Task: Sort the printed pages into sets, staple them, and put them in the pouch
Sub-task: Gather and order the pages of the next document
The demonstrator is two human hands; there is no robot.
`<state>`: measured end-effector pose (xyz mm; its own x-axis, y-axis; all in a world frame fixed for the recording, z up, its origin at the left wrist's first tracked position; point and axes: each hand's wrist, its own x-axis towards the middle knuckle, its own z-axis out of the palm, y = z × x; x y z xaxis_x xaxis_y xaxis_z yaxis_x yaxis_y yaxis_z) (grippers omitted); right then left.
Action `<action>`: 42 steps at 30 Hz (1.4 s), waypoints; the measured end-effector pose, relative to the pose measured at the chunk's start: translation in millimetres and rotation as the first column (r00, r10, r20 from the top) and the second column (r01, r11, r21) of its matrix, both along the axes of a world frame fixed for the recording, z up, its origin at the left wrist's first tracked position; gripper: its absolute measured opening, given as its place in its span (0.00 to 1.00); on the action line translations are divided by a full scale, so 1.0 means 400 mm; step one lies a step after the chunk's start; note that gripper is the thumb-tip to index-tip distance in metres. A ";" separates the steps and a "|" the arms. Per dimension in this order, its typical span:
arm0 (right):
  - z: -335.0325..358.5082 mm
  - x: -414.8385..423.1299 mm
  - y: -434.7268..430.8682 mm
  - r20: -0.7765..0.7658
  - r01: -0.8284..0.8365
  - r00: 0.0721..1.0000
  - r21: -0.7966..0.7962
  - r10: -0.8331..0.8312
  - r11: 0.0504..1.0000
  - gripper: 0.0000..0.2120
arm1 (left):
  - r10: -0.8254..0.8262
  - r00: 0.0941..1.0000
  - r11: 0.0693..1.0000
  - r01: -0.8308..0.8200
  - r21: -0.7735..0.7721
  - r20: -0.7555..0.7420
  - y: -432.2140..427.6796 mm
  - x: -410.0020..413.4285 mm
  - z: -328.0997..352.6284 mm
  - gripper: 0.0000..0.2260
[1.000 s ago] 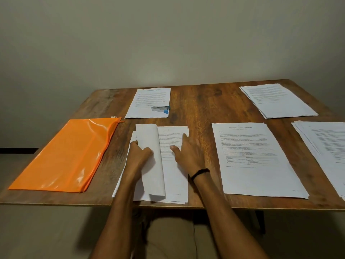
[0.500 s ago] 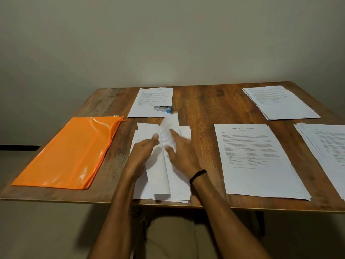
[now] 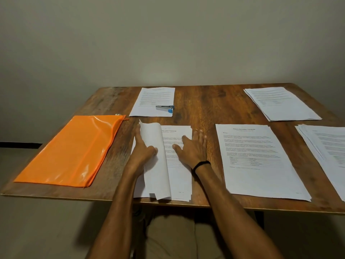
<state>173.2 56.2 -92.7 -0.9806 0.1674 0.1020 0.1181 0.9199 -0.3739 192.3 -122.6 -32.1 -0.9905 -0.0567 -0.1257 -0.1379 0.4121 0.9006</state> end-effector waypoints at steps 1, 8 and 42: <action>0.005 0.004 -0.006 -0.018 -0.017 1.000 0.001 0.017 1.000 0.23 | -0.034 0.999 0.998 0.034 -0.045 -0.007 0.003 0.001 -0.001 0.39; 0.020 0.007 -0.030 0.050 0.015 0.999 -0.022 -0.013 1.000 0.37 | -0.113 0.989 0.993 0.117 -0.035 0.091 0.002 -0.007 0.005 0.26; 0.023 -0.007 -0.011 0.003 -0.086 0.996 -0.190 0.088 0.978 0.25 | -0.005 0.986 1.000 0.005 -0.001 0.164 0.015 -0.032 -0.027 0.23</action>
<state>170.5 51.7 -83.4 -0.9932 0.0970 0.0652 0.0464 0.8392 -0.5418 179.5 -116.7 -42.8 -0.9567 -0.0517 -0.2866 -0.2817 0.4142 0.8655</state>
